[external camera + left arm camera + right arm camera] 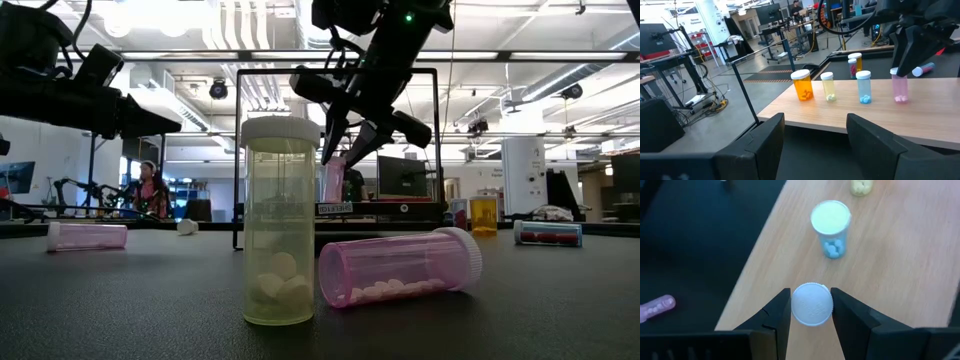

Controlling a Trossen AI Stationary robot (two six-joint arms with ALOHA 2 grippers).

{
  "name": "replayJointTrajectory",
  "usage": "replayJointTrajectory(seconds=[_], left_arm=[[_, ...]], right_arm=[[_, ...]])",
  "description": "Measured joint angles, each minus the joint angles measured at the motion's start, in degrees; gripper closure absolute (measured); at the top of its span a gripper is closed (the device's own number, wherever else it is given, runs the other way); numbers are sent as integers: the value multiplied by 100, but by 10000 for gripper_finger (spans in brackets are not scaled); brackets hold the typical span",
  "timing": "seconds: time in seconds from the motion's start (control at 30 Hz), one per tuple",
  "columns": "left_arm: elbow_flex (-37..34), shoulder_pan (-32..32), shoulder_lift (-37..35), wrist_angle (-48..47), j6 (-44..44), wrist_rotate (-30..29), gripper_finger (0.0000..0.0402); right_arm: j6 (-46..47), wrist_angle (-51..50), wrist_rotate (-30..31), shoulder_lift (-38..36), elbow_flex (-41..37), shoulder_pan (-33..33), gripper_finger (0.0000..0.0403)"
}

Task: Pick and place medicine bottles onto shelf by color
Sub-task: Put the bottom center pink medicine bottle on the shelf

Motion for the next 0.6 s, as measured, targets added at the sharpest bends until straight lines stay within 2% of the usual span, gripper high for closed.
replayJointTrajectory(seconds=[0.6], left_arm=[[0, 0, 29, 0, 2, 0, 203]], right_arm=[[-316, 50, -20, 29, 17, 0, 282]])
